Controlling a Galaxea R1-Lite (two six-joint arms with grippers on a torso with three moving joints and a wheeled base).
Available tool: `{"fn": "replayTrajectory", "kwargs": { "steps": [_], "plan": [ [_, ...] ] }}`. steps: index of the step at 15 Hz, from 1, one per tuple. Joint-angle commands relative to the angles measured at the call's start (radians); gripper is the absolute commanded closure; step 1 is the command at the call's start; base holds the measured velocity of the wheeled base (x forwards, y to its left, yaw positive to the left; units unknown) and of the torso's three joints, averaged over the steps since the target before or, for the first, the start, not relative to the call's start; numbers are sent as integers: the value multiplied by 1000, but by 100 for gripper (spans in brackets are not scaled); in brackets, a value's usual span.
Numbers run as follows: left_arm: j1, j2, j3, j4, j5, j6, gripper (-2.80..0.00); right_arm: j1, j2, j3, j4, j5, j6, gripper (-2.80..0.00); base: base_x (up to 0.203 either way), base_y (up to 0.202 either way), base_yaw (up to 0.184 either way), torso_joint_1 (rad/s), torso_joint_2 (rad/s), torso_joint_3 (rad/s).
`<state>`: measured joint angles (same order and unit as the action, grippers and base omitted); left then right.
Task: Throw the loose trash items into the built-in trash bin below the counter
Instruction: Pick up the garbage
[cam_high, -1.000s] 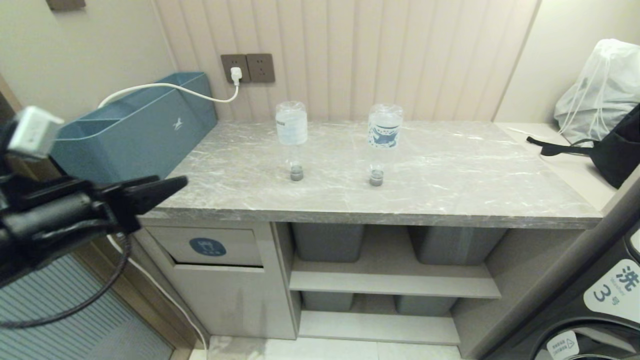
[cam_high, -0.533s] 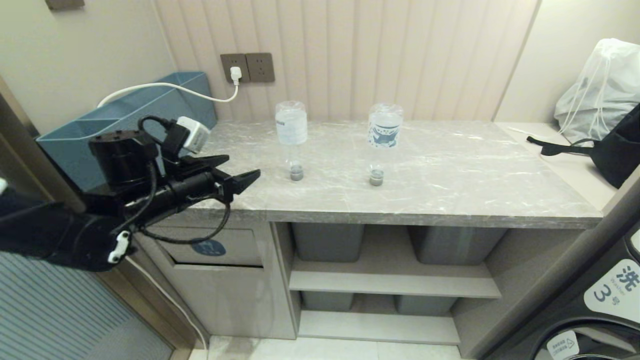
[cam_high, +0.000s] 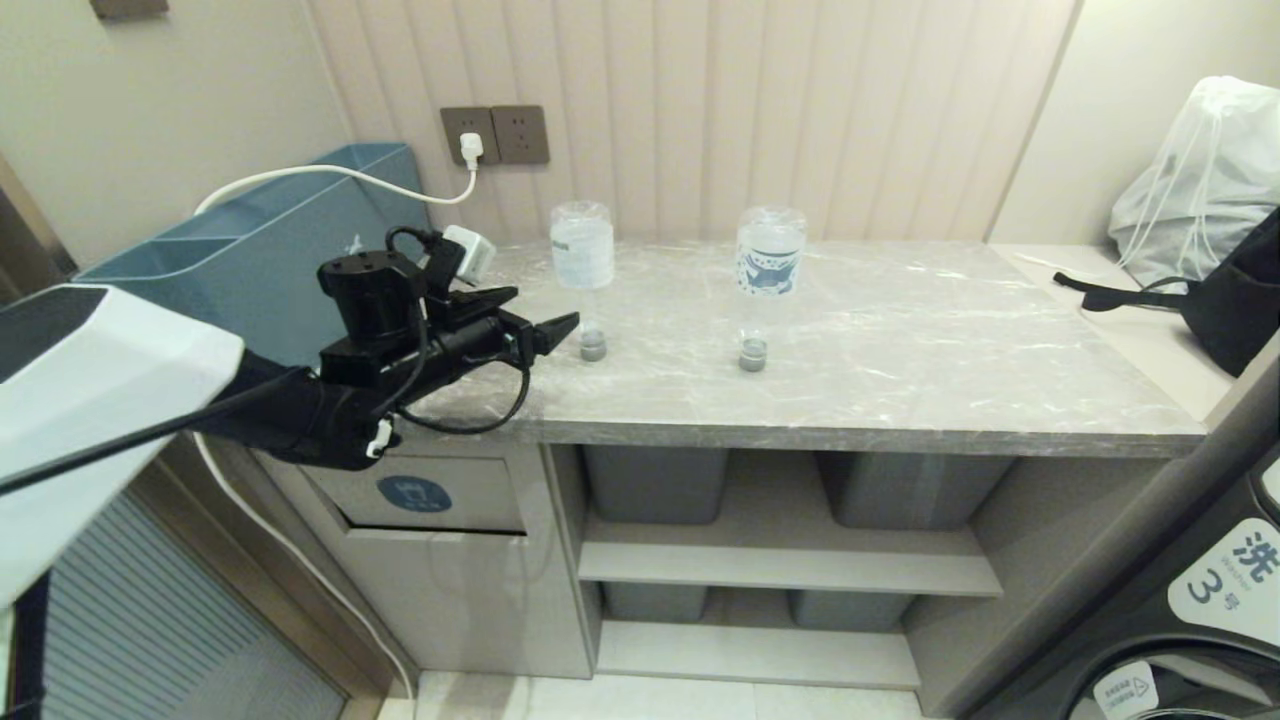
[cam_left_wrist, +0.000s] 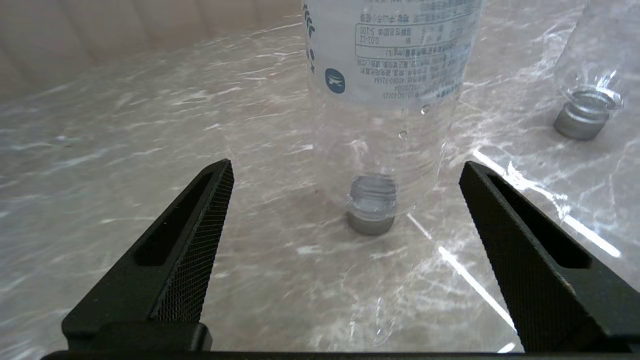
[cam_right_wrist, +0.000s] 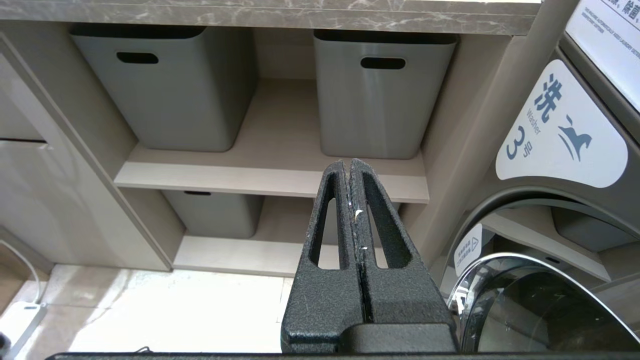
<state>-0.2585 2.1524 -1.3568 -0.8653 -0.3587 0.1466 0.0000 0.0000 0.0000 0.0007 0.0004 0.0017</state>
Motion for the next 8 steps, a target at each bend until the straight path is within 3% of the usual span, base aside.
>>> {"fn": "replayTrajectory", "kwargs": {
  "steps": [1,8],
  "plan": [
    [-8,34,-35,-3,-2,-15,-280,0,0,0,1,0,0,0,0,0,0,0,0,0],
    [-31,113,-187,8,-2,-49,-280,-1,0,0,0,0,0,0,0,0,0,0,0,0]
  ]
}}
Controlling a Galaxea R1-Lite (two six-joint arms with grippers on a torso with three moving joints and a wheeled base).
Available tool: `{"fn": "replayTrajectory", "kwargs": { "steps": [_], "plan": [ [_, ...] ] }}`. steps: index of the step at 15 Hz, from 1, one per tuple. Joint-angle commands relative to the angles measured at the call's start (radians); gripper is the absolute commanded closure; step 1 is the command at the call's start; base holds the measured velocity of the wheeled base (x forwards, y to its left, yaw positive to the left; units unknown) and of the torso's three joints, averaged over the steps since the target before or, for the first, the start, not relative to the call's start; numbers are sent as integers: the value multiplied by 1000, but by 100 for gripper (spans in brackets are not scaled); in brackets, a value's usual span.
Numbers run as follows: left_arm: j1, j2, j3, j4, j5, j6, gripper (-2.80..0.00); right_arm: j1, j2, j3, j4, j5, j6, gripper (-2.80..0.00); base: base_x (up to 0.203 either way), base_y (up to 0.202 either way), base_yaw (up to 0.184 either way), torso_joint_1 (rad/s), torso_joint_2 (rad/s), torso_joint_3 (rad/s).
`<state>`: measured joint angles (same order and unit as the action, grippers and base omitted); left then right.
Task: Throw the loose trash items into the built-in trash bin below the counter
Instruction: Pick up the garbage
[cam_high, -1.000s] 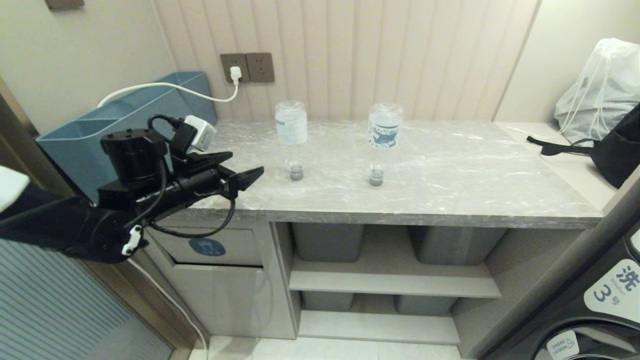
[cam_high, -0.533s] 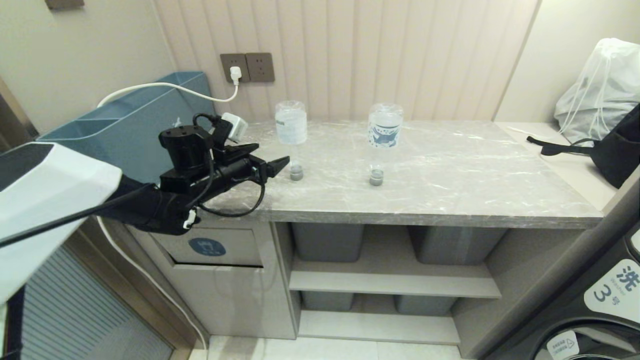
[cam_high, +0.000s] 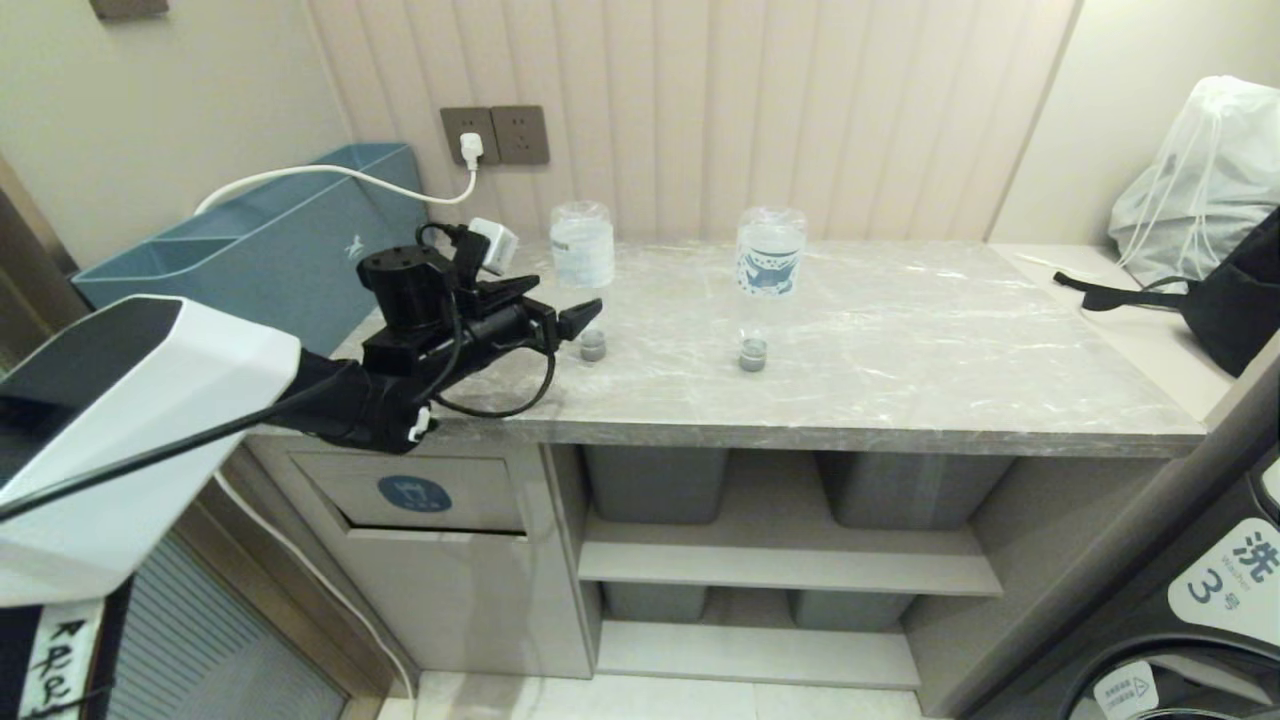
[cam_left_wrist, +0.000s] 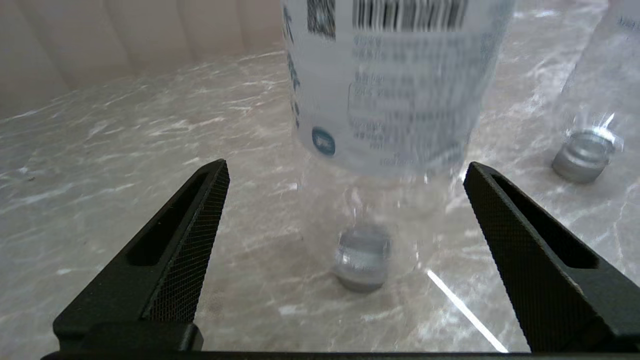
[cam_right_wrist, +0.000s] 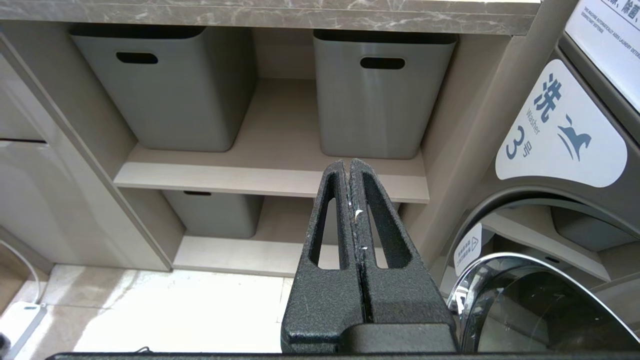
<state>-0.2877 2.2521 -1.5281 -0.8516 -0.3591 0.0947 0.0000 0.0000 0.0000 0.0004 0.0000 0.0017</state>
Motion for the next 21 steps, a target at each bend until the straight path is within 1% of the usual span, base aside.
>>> {"fn": "replayTrajectory", "kwargs": {
  "steps": [1,5,7,9,12,14,15,16,21],
  "plan": [
    [-5,23,-38,-5,-2,-15,-280,-1,0,0,0,1,0,0,0,0,0,0,0,0],
    [-18,72,-161,37,-1,-24,-280,0,0,0,1,1,0,0,0,0,0,0,0,0],
    [-27,93,-201,71,-1,-26,-280,0,0,0,1,1,0,0,0,0,0,0,0,0],
    [-38,111,-235,74,-1,-32,-280,0,0,0,0,2,0,0,0,0,0,0,0,0],
    [-51,157,-316,75,-1,-32,-280,0,0,0,1,0,0,0,0,0,0,0,0,0],
    [-54,171,-323,74,-1,-32,-280,0,0,0,0,1,0,0,0,0,0,0,0,0],
    [-54,173,-325,74,-1,-32,-76,0,0,0,0,0,0,0,0,0,0,0,0,0],
    [-55,172,-325,74,0,-32,0,0,0,0,1,1,0,0,0,0,0,0,0,0],
    [-56,133,-316,78,10,-39,0,0,0,0,0,0,0,0,0,0,0,0,0,0]
  ]
}}
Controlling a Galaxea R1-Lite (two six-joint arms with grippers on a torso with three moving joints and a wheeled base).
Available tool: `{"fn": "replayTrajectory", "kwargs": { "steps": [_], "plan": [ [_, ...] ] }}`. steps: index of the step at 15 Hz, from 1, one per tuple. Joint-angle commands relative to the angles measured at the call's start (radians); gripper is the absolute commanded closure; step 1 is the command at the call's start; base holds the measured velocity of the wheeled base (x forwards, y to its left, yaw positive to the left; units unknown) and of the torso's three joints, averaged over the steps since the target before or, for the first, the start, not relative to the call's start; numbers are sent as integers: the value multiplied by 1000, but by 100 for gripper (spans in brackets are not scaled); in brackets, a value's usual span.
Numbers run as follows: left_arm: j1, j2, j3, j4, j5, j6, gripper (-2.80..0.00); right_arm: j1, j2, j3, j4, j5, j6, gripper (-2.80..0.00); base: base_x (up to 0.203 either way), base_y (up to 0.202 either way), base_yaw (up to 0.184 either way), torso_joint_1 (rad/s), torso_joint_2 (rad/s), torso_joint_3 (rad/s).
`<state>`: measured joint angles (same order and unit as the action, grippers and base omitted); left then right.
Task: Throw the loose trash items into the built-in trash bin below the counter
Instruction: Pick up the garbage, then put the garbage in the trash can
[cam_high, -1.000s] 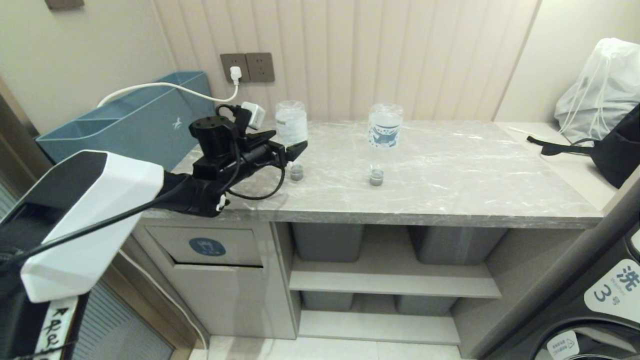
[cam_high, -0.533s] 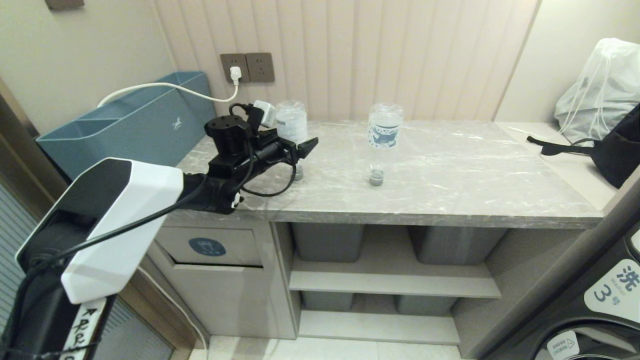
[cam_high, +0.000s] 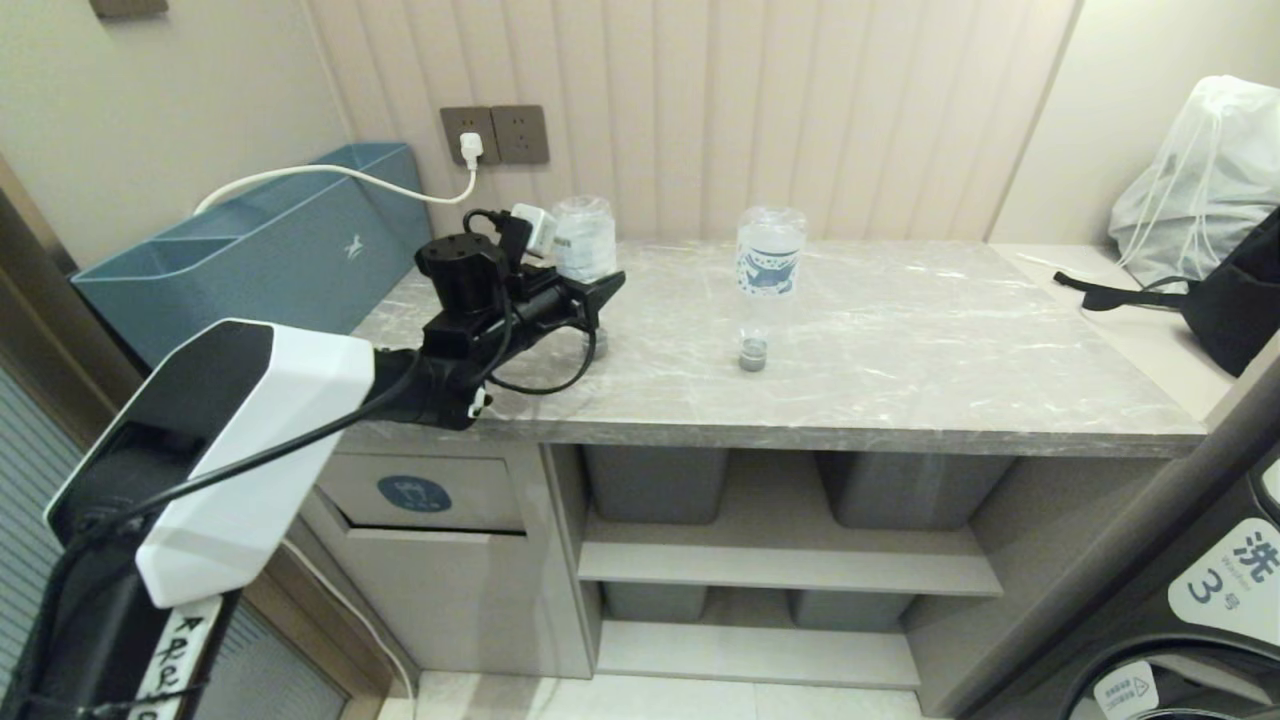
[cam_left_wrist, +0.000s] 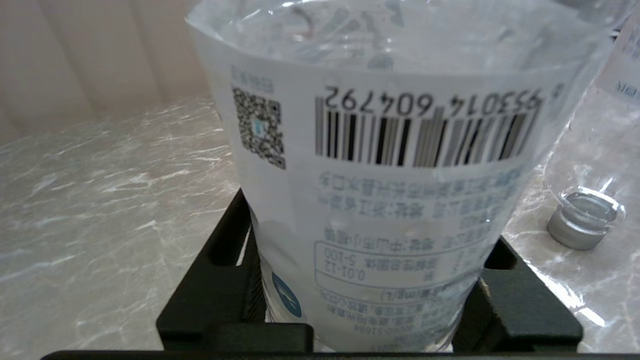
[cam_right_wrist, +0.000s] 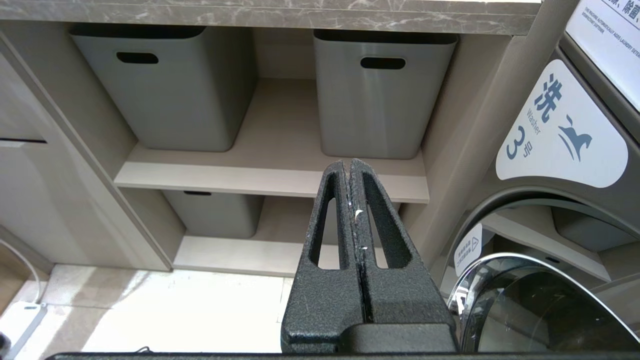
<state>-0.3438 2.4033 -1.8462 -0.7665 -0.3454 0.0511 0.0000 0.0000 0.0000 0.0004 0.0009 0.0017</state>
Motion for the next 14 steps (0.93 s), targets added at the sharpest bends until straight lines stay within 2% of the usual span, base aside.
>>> {"fn": "replayTrajectory", "kwargs": {
  "steps": [1,3,4,5,7,9,10,11,12,14],
  "plan": [
    [-4,-53,16,6,2,-12,0,0,0,0,1,1,0,0,0,0,0,0,0,0],
    [-26,-163,62,51,54,-94,0,0,0,0,0,1,0,0,0,0,0,0,0,0],
    [-49,-264,104,69,115,-182,0,0,0,0,1,1,0,0,0,0,0,0,0,0],
    [-77,-368,162,82,196,-285,0,0,0,0,1,-1,0,0,0,0,0,0,0,0],
    [-119,-608,359,137,398,-537,0,0,0,0,1,0,0,0,0,0,0,0,0,0],
    [-104,-846,544,284,554,-818,0,-1,0,0,0,0,0,0,0,0,0,0,0,0],
    [-62,-964,628,405,605,-978,0,0,0,0,0,1,0,0,0,0,0,0,0,0],
    [7,-1067,704,528,629,-1112,0,0,0,0,1,-1,0,0,0,0,0,0,0,0],
    [122,-1156,786,645,624,-1227,0,0,0,0,1,-1,0,0,0,0,0,0,0,0],
    [361,-1272,950,782,559,-1355,0,0,0,0,0,1,0,0,0,0,0,0,0,0]
  ]
}}
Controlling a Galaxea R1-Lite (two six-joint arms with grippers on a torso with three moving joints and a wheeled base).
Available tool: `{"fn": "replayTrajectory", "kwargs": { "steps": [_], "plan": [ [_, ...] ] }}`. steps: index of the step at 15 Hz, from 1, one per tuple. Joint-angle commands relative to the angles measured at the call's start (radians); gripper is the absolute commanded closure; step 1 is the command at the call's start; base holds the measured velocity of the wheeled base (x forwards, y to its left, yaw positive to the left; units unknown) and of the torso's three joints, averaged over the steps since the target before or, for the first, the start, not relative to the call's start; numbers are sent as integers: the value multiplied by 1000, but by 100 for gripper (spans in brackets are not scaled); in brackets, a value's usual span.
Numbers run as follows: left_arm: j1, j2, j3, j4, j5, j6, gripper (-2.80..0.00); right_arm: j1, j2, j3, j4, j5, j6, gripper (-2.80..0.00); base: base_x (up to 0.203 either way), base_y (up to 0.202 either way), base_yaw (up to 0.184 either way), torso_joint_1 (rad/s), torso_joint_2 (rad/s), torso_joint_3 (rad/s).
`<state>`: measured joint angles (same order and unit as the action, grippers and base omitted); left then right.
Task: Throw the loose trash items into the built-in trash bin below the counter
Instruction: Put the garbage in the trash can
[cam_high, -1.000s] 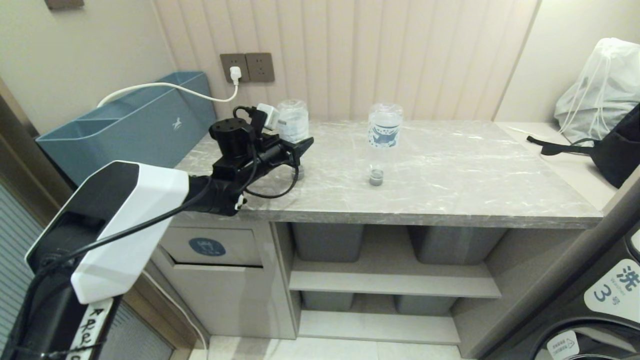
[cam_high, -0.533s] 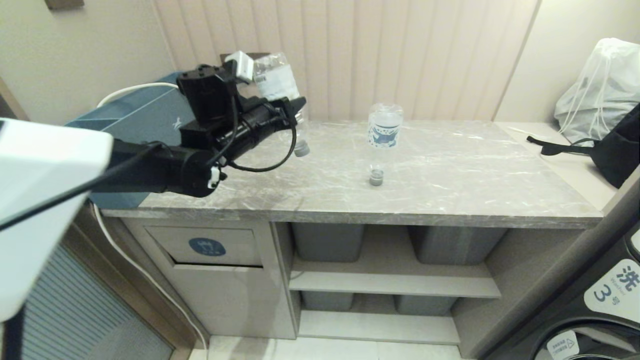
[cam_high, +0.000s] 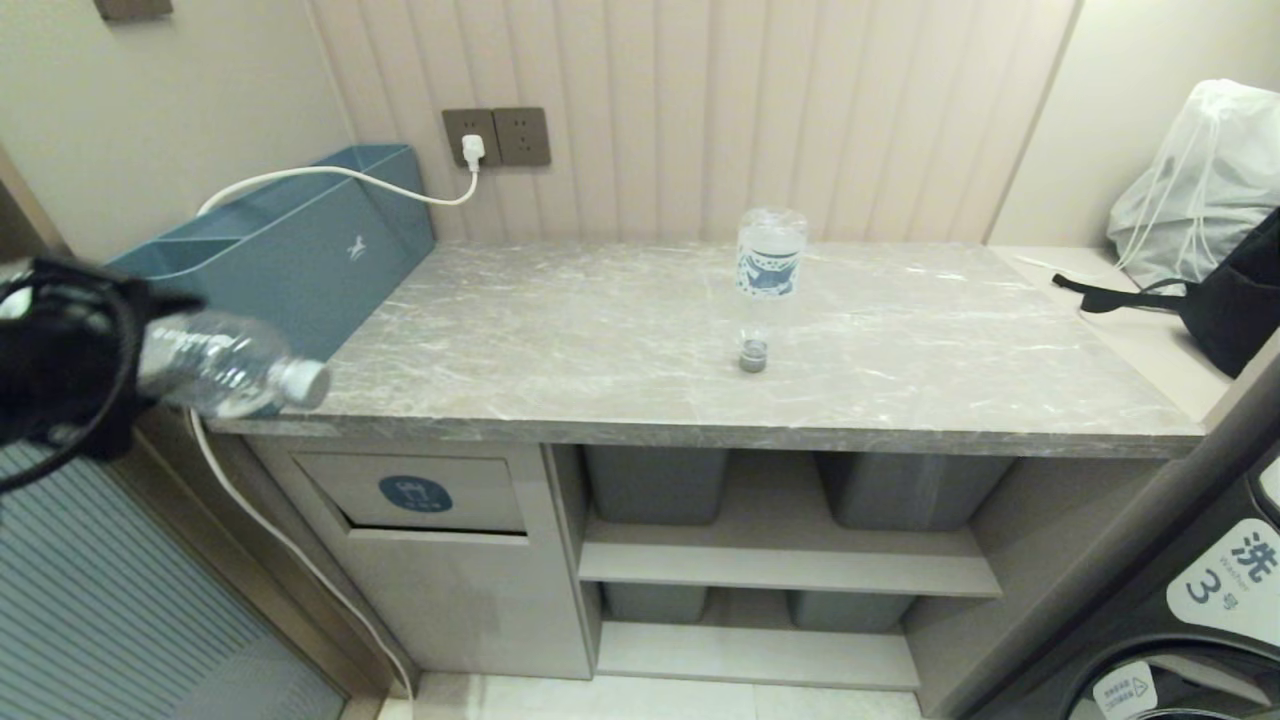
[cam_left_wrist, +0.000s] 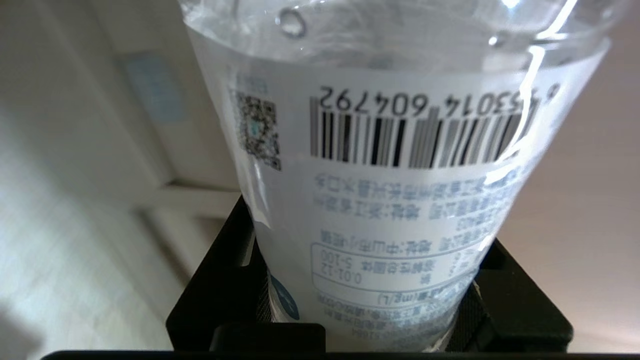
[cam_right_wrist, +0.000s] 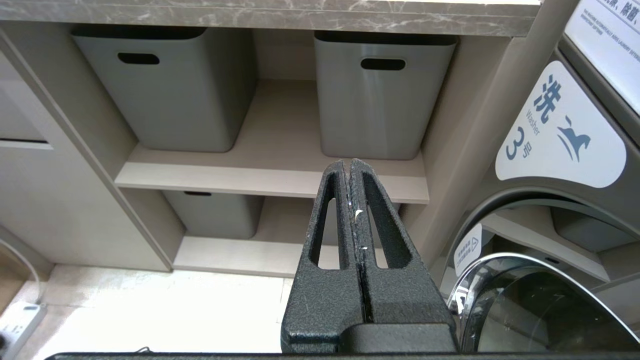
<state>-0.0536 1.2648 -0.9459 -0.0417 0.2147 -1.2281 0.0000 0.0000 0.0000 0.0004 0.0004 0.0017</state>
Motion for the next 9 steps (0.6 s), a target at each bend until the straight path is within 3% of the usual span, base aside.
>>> {"fn": "replayTrajectory", "kwargs": {
  "steps": [1,3,5,7,9],
  "plan": [
    [158,-181,152,86,-40,-113,0,0,0,0,0,0,0,0,0,0,0,0,0,0],
    [233,-267,345,50,-118,-136,0,0,0,0,0,1,0,0,0,0,0,0,0,0],
    [259,-336,518,-81,-153,-125,0,0,-1,0,0,1,0,0,0,0,0,0,0,0],
    [270,-342,613,-218,-156,-116,0,0,0,0,1,0,0,0,0,0,0,0,0,0],
    [270,-320,657,-276,-182,-121,0,0,0,0,0,0,0,0,0,0,0,0,0,0]
  ]
}}
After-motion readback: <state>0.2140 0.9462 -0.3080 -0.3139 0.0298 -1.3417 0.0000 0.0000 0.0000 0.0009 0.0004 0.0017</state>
